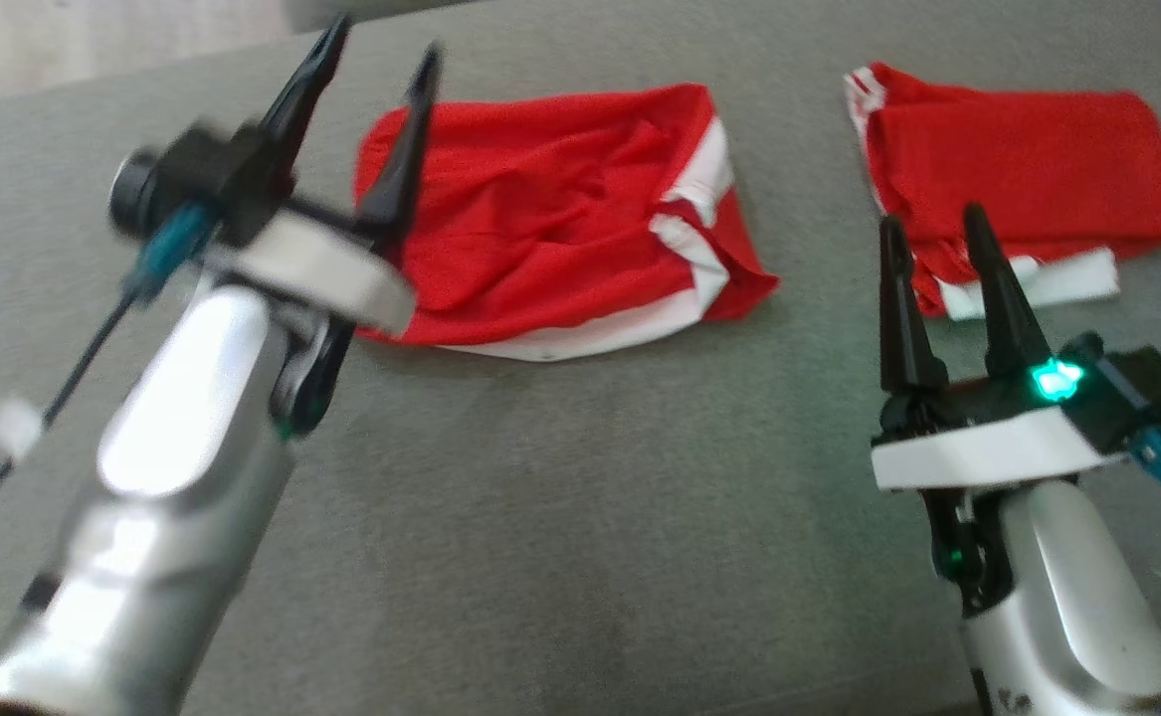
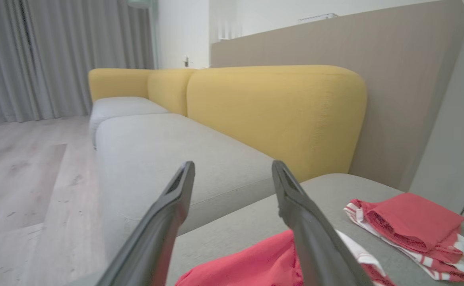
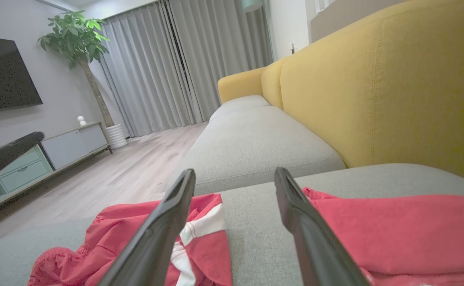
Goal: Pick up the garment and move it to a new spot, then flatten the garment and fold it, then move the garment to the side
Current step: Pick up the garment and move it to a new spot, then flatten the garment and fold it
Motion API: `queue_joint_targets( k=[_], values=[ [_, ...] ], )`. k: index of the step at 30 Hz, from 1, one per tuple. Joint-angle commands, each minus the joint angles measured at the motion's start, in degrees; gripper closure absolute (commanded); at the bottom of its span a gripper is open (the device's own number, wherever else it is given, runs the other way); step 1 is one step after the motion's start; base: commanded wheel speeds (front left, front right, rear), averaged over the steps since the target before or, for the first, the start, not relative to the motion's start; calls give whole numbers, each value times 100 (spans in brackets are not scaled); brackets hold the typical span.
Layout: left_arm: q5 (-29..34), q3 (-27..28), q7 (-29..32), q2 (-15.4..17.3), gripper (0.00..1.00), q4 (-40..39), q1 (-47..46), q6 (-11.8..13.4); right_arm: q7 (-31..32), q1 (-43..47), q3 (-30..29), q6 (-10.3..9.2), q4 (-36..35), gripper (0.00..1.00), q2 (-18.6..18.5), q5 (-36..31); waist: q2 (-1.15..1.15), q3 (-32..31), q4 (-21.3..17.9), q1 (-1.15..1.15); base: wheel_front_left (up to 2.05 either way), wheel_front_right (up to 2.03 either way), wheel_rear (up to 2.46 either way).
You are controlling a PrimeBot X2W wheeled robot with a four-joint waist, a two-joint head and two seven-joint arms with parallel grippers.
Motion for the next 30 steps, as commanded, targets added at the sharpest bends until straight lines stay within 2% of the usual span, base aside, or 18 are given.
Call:
queue_joint_targets(
  k=[1,9,12,16,19,22,30],
  values=[
    [-42,262,-121,231,0,-180,11,42,-53,66,77,-4,-173,0,-6,-60,0,-191,234,0,0,0,0],
    [-194,660,-572,475,0,-840,1465,302,-53,433,-135,-4,-144,0,-6,-262,0,-653,883,0,0,0,0],
    [-225,844,-604,400,0,-1147,2092,445,-53,547,-153,-4,-139,0,-6,-274,0,-778,1039,0,0,0,0],
    [-128,1184,-610,108,0,-1584,2900,570,-53,677,-97,-4,-115,0,-6,-320,0,-910,1145,0,0,0,0],
    [-4,1457,-611,-175,0,-1852,3335,526,-53,727,-77,-4,-105,0,-6,-345,0,-970,1181,0,0,0,0],
    [189,1587,-611,-315,0,-1985,3528,447,-53,756,-73,-4,-97,0,-6,-354,0,-1003,1191,0,0,0,0],
    [664,2069,-612,-771,0,-2095,3828,47,-53,786,-101,-4,-82,0,-6,-325,0,-1031,1179,0,0,0,0]
  ],
)
